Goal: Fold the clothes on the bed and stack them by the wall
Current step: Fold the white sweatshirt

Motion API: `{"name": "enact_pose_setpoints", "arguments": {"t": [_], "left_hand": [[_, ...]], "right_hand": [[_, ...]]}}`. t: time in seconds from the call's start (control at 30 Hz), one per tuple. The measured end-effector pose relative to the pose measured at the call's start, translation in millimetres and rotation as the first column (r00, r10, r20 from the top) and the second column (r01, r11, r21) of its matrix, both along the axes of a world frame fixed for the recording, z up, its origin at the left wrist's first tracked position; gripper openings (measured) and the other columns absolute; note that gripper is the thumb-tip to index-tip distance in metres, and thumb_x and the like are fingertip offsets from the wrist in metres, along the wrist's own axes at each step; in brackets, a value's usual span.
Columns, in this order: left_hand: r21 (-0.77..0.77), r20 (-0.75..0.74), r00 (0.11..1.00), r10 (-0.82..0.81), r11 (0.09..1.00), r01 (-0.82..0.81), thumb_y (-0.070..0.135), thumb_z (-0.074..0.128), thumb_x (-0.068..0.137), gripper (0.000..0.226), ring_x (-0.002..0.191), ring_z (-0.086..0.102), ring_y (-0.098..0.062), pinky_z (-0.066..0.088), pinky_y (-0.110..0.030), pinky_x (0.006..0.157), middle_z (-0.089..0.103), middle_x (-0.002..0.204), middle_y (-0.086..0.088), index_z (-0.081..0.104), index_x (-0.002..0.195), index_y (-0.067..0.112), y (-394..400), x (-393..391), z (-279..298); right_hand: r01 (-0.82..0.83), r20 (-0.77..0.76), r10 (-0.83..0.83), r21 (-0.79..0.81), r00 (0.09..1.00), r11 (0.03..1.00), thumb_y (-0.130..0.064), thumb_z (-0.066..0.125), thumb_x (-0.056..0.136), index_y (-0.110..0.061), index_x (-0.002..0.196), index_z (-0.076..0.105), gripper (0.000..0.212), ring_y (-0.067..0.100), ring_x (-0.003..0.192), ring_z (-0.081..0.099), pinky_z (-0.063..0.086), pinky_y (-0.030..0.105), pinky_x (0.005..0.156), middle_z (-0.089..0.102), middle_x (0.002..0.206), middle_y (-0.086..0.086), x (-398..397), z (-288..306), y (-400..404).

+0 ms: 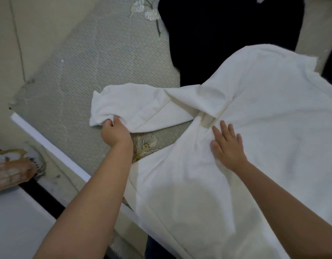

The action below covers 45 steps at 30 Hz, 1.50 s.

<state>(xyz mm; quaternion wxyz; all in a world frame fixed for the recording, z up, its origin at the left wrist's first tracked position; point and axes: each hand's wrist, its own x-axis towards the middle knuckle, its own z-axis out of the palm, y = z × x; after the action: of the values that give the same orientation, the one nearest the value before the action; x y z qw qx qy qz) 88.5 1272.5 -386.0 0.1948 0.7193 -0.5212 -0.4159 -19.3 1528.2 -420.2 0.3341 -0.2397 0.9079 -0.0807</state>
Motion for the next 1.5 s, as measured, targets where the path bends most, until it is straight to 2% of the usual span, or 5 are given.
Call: {"name": "enact_pose_setpoints", "arguments": {"t": [0.3, 0.67, 1.1, 1.27, 1.5], "left_hand": [[-0.438, -0.353, 0.718, -0.601, 0.784, 0.441, 0.009, 0.047, 0.094, 0.022, 0.077, 0.046, -0.020, 0.033, -0.018, 0.067, 0.051, 0.075, -0.004, 0.062, 0.082, -0.002, 87, -148, 150], [-0.211, 0.174, -0.656, -0.734, -0.679, 0.704, 0.022, 0.050, 0.093, 0.043, 0.127, 0.039, -0.025, 0.026, -0.031, 0.102, 0.047, 0.137, -0.011, 0.045, 0.134, 0.010, 323, -122, 106], [-0.143, 0.647, -0.263, -0.716, -0.453, 0.880, -0.015, 0.062, 0.070, 0.045, 0.112, 0.048, -0.054, 0.038, -0.058, 0.094, 0.052, 0.117, -0.038, 0.053, 0.114, -0.019, 190, -187, 34], [0.093, 0.615, -0.415, -0.670, -0.462, 0.882, 0.000, 0.035, 0.091, 0.032, 0.118, 0.040, -0.030, 0.025, -0.038, 0.098, 0.052, 0.123, -0.015, 0.054, 0.117, 0.003, 164, -239, 16], [0.309, 0.248, -0.719, -0.649, -0.650, 0.694, 0.019, 0.032, 0.099, 0.023, 0.096, 0.054, -0.024, 0.044, -0.029, 0.078, 0.058, 0.106, -0.004, 0.050, 0.112, 0.025, 136, -308, 32]], "right_hand": [[0.514, 0.147, -0.493, -0.214, 0.858, 0.830, -0.022, 0.032, 0.100, -0.011, 0.141, 0.032, 0.043, 0.016, 0.140, 0.022, 0.013, 0.021, 0.110, 0.025, 0.152, 0.003, -12, 89, 103], [0.961, 0.216, -0.957, -0.239, 0.194, 0.141, -0.018, 0.034, 0.100, -0.002, 0.132, 0.045, 0.038, 0.029, 0.129, 0.039, 0.027, 0.029, 0.107, 0.044, 0.139, 0.014, 57, 112, 266], [0.730, -0.422, -0.743, -0.231, 0.520, 0.643, -0.007, 0.060, 0.085, 0.010, 0.109, 0.061, 0.030, 0.043, 0.109, 0.054, 0.037, 0.043, 0.097, 0.059, 0.114, 0.029, -18, 63, 273], [0.958, -0.235, -0.930, 0.113, 0.283, 0.263, -0.038, 0.055, 0.088, -0.002, 0.132, 0.039, 0.059, 0.038, 0.124, 0.038, 0.031, 0.046, 0.101, 0.044, 0.133, 0.022, -64, 49, 298], [0.932, -0.222, -0.938, -0.188, 0.266, 0.309, -0.013, 0.054, 0.089, -0.002, 0.124, 0.050, 0.037, 0.037, 0.113, 0.050, 0.034, 0.036, 0.095, 0.056, 0.122, 0.022, -73, 58, 303]]}}
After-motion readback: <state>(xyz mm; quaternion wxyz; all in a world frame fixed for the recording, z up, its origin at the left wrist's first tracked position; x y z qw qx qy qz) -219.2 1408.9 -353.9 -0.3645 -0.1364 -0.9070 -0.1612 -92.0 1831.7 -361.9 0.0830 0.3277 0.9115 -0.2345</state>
